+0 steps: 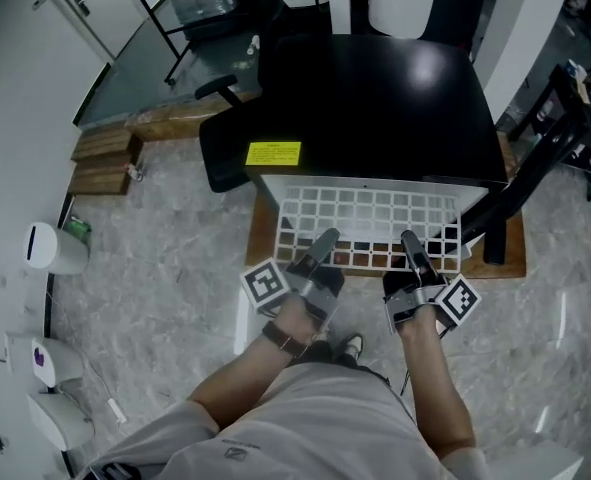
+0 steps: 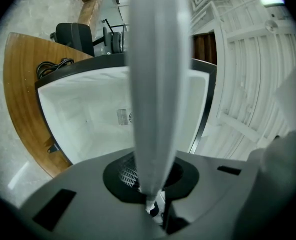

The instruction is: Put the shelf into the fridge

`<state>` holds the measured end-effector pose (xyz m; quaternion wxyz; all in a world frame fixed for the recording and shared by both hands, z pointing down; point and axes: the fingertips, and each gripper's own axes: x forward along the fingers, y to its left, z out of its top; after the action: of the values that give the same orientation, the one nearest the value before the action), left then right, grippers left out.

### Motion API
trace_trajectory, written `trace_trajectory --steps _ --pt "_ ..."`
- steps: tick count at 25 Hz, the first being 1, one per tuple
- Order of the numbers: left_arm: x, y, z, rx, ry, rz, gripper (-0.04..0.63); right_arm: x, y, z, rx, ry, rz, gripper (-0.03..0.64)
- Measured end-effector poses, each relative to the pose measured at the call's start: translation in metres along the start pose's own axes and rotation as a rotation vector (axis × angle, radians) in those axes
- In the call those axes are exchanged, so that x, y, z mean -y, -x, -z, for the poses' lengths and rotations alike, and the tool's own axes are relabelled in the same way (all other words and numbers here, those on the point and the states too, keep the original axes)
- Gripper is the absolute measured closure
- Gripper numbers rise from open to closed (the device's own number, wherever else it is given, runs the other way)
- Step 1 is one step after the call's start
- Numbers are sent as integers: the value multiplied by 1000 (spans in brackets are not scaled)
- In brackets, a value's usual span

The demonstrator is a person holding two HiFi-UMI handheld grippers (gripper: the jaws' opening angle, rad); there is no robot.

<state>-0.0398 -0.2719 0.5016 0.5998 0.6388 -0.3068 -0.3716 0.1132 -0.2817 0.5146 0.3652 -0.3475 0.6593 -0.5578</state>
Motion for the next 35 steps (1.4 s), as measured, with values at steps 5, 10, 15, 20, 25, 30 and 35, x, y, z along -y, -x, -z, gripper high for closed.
trace_trajectory --steps 5,10,15,20,25,30,35 --pt "-8 -22 -19 11 -18 -16 568 3 -27 -11 8 -13 19 569" --pt "-7 -31 -20 27 -33 2 568 3 -31 -19 30 -10 44 569" --pt "-7 -43 -27 43 -39 -2 568 3 -43 -28 64 6 46 569" --pt "-8 -50 -34 62 -34 -6 568 6 -52 -33 84 13 49 569" --pt "-11 -56 -39 99 -30 -10 568 8 -60 -36 109 7 46 569" --pt "-9 -69 -50 119 -28 -8 568 8 -74 -44 125 18 44 569" --pt "-11 -79 -59 129 -28 -5 568 9 -86 -49 133 25 40 569"
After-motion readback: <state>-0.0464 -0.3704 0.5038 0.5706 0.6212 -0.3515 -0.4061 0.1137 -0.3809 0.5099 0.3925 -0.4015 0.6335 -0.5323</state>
